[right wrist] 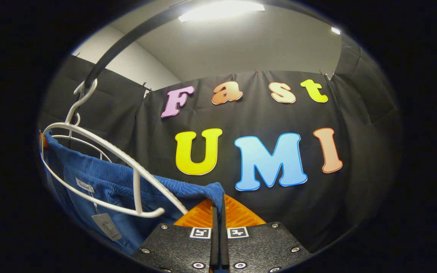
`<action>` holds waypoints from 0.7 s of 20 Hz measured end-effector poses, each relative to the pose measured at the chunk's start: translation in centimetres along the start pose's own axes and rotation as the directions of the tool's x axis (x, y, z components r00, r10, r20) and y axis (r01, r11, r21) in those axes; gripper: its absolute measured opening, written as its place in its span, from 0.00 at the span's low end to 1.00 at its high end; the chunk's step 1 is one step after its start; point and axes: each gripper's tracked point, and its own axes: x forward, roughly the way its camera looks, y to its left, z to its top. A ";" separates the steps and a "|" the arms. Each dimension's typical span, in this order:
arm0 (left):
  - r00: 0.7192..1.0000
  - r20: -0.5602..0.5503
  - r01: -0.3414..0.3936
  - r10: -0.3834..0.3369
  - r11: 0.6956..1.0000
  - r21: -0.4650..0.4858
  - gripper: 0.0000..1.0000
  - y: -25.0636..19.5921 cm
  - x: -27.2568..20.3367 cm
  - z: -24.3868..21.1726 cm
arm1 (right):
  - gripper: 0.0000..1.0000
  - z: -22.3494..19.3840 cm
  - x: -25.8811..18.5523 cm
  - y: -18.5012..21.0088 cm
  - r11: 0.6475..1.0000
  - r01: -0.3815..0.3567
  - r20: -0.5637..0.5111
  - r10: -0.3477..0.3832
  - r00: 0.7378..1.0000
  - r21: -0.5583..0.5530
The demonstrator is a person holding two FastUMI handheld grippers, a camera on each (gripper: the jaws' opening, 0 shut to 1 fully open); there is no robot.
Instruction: Grasp the clothes on the hanger with both hands and then place them into the laundry hamper below.
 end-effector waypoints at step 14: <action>0.996 -0.084 -0.012 0.007 0.998 -0.063 0.01 -0.9 -3.2 -6.8 | 0.01 -6.6 -5.5 0.6 0.999 -0.013 -0.121 0.008 0.993 -0.045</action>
